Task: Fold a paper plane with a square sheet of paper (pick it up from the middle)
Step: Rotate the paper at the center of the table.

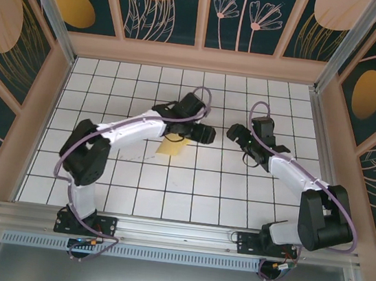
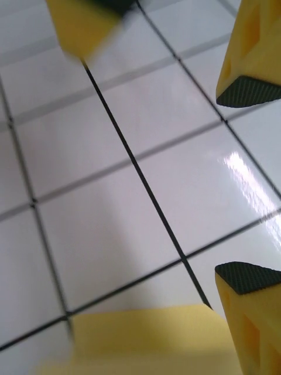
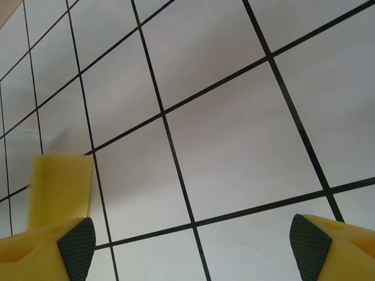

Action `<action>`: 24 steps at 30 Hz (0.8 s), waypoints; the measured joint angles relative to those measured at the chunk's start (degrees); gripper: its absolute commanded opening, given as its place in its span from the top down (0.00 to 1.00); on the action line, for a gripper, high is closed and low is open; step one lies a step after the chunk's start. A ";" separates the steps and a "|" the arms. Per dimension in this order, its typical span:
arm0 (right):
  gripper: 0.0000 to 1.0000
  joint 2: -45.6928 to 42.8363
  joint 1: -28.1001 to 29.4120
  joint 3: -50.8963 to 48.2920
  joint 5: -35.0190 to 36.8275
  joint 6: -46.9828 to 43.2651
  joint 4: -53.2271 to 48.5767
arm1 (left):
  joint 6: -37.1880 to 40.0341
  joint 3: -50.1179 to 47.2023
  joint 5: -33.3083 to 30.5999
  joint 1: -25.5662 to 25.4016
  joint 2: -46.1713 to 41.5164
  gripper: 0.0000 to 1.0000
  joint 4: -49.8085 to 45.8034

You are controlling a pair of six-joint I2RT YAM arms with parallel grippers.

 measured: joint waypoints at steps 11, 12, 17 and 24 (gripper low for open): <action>0.54 11.37 9.60 11.67 -4.13 -0.11 1.70 | -6.47 -12.15 3.50 18.10 -11.43 0.02 8.55; 0.59 13.38 11.39 13.42 -4.83 0.00 2.27 | -7.10 -13.81 3.34 19.28 -11.43 0.02 8.70; 0.75 25.18 19.71 23.45 -9.29 1.01 4.81 | -10.60 -21.09 1.88 24.09 -11.72 0.01 9.14; 0.80 40.48 26.67 37.20 -14.12 1.01 4.61 | -13.68 -25.83 0.04 27.96 -15.56 0.01 10.05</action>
